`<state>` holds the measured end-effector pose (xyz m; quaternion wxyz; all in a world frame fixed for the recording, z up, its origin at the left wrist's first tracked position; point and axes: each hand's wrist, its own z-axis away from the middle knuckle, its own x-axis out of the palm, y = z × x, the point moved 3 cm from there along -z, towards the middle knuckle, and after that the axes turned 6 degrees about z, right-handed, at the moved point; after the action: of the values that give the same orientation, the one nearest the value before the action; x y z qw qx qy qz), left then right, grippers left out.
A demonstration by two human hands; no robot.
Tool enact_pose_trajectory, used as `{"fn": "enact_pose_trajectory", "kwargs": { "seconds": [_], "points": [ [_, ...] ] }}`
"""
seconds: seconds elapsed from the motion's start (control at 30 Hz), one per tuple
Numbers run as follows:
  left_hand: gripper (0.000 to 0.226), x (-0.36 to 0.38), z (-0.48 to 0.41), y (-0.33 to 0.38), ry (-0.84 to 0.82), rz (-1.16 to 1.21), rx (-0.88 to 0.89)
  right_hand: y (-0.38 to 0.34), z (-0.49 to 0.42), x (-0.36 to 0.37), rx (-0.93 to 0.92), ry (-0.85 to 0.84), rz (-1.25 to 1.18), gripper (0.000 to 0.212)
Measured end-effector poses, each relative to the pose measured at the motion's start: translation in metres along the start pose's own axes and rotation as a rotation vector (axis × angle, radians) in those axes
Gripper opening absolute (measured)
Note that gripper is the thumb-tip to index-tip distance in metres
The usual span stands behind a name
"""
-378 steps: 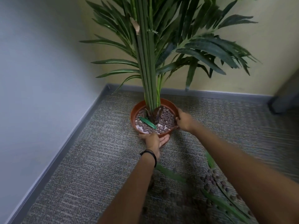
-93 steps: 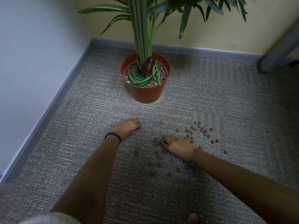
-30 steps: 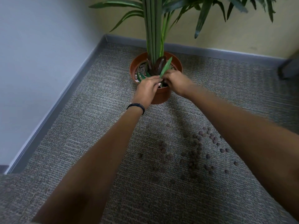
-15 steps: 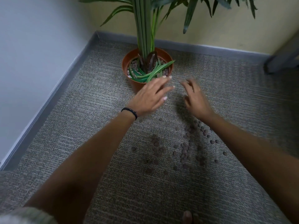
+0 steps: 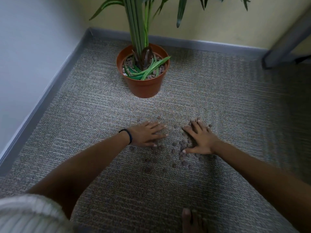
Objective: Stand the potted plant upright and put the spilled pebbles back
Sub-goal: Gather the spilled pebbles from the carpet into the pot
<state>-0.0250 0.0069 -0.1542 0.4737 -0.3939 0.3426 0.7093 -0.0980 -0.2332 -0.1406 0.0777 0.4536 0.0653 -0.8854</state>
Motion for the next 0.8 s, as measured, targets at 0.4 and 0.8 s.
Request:
{"fn": "enact_pose_trajectory", "kwargs": {
  "seconds": [0.4, 0.8],
  "points": [
    [0.057, 0.005, 0.003, 0.017, -0.029, -0.036, 0.179, -0.046, 0.000, 0.013, -0.229, 0.038, 0.133, 0.107],
    [0.053, 0.007, 0.013, 0.020, -0.032, -0.101, 0.289, -0.039, 0.011, 0.024, -0.204, 0.127, 0.130, 0.055]
  ]
}}
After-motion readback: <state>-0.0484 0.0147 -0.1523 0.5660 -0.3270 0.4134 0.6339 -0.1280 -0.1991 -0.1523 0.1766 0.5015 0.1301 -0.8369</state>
